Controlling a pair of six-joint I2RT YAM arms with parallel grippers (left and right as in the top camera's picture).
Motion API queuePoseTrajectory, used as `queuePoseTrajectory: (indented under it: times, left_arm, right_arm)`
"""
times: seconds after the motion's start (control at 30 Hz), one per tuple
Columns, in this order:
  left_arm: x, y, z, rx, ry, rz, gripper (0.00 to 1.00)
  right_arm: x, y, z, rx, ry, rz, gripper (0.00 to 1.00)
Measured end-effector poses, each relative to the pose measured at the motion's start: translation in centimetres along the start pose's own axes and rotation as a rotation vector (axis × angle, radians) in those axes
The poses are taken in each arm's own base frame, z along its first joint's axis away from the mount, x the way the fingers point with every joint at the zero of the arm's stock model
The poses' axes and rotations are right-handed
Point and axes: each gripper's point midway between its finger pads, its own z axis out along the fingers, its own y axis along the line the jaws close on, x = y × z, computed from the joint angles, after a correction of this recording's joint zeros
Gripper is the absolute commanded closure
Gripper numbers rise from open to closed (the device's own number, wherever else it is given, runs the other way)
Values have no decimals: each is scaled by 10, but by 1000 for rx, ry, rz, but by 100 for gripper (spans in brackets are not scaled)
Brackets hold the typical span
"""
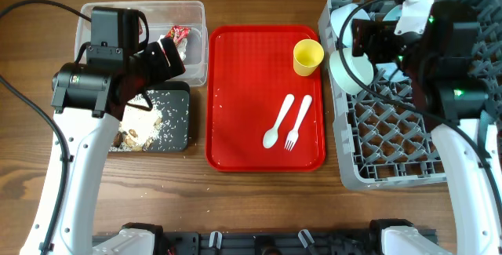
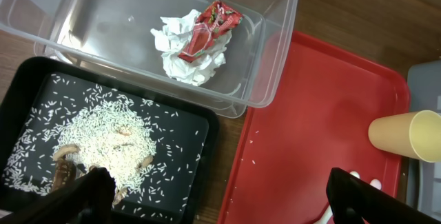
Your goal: Sort waste into correct bins and load items into the dishwasher rack
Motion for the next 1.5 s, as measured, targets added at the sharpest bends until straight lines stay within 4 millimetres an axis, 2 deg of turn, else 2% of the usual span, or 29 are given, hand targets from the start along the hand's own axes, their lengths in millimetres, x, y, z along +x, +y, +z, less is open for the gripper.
queuePoseTrajectory:
  times: [0.07, 0.17, 0.23, 0.3, 0.43, 0.53, 0.7, 0.73, 0.8, 0.93, 1.0, 1.23, 1.37, 1.5]
  left_arm:
    - [0, 0, 0, 0, 0, 0, 0]
    - [0, 0, 0, 0, 0, 0, 0]
    - [0, 0, 0, 0, 0, 0, 0]
    - [0, 0, 0, 0, 0, 0, 0]
    - [0, 0, 0, 0, 0, 0, 0]
    - [0, 0, 0, 0, -1, 0, 0]
    - [0, 0, 0, 0, -1, 0, 0]
    - [0, 0, 0, 0, 0, 0, 0]
    - [0, 0, 0, 0, 0, 0, 0]
    - [0, 0, 0, 0, 0, 0, 0]
    - [0, 0, 0, 0, 0, 0, 0]
    - [0, 0, 0, 0, 0, 0, 0]
    - [0, 0, 0, 0, 0, 0, 0]
    - [0, 0, 0, 0, 0, 0, 0]
  right_arm:
    - [1, 19, 0, -89, 7, 56, 13]
    - [17, 51, 3, -163, 75, 114, 13]
    - [34, 72, 6, -177, 139, 135, 15]
    - [57, 90, 10, -152, 220, 164, 25]
    - [90, 101, 26, -41, 312, 249, 29]
    - [103, 101, 52, 32, 325, 304, 37]
    - [119, 103, 99, 74, 316, 305, 38]
    - [119, 102, 101, 77, 314, 303, 37]
    - [133, 92, 125, 128, 319, 247, 37]
    - [150, 69, 148, 220, 329, 141, 37]
    - [155, 62, 154, 243, 334, 109, 37]
    - [143, 40, 159, 284, 295, 55, 38]
    - [143, 37, 160, 282, 300, 35, 38]
    - [152, 38, 167, 269, 321, 25, 37]
